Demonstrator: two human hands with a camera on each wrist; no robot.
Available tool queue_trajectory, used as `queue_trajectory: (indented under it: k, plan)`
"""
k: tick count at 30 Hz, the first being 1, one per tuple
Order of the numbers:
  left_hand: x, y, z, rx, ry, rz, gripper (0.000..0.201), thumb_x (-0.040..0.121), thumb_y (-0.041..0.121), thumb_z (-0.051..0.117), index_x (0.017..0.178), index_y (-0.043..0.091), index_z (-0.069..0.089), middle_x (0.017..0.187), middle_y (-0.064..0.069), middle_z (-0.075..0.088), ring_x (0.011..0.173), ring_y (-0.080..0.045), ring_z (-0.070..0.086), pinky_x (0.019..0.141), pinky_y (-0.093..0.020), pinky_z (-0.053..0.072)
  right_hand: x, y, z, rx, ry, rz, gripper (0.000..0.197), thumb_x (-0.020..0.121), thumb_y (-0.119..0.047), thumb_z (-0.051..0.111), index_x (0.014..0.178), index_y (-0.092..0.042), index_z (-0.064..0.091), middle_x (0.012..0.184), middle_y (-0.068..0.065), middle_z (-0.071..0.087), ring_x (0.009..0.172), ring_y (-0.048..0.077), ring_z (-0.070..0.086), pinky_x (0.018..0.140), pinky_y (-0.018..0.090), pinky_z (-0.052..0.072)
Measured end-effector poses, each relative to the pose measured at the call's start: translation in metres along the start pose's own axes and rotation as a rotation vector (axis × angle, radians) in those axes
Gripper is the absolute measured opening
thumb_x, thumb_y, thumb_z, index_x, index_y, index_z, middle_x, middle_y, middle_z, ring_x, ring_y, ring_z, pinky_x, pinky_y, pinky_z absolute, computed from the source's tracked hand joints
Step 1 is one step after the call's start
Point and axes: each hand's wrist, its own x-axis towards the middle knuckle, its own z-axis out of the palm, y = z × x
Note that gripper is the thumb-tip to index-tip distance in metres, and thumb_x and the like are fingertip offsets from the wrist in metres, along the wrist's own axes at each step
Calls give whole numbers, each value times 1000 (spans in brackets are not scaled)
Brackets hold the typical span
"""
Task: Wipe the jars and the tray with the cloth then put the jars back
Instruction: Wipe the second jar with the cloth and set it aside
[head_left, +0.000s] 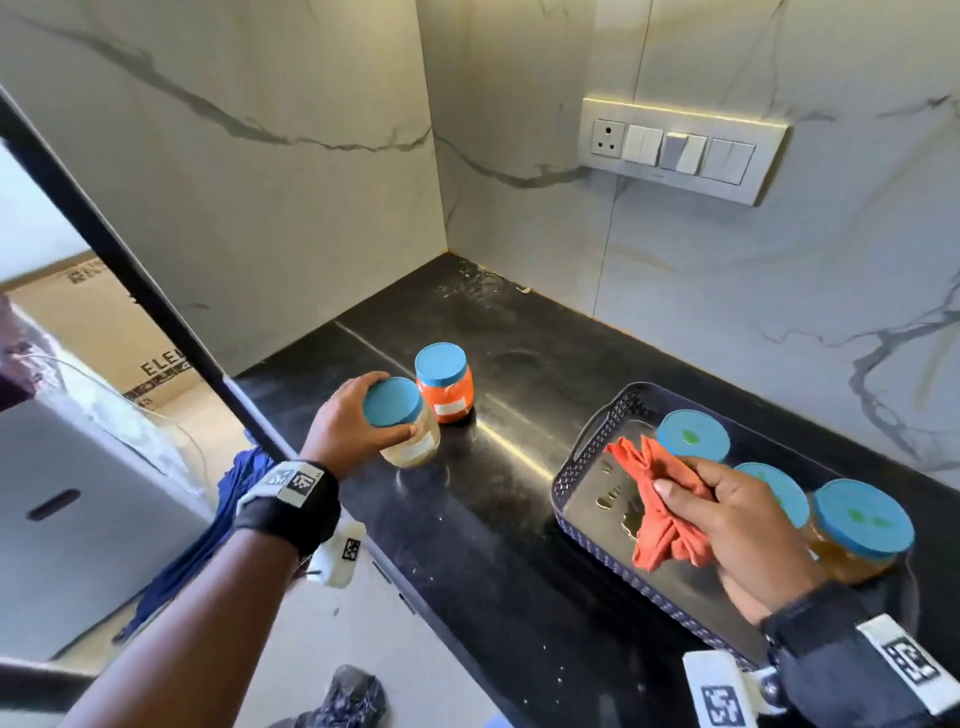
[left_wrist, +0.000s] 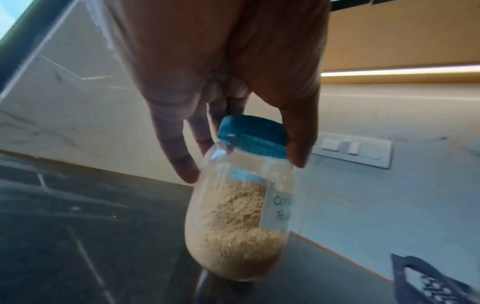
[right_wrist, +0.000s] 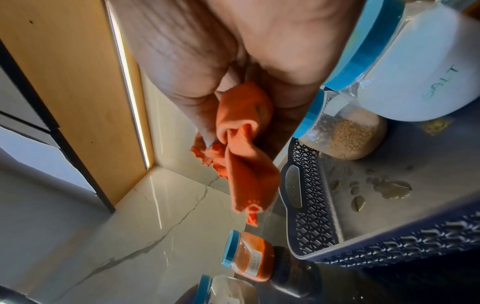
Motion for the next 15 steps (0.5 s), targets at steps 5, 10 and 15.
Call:
queue_trajectory:
  k: [5,10,15]
  plan:
    - [30,-26,-7,72,28,-76,79,70,30,92,139,16,56,131,-5,60,118,-24,58,97,-31,44,2,4,-8,26,-16,-27,61,62,-56,89,109,-20,77,89,12,77,72,23,72,63,42,60]
    - [46,-37,-4,78,14,-148,82,70,31,93,141,15,54,134,-8,59,121,-24,55,98,-32,43,1,6,-15,38,61,-25,31,80,-34,82,106,-17,77,101,20,76,84,30,73,75,48,59]
    - [49,-43,0,61,-17,-167,100,68,33,95,151,17,43,145,-9,54,131,-27,52,109,-41,45,-3,7,-19,-24,83,-11,22,93,-4,67,106,-18,77,95,15,77,82,30,72,70,48,60]
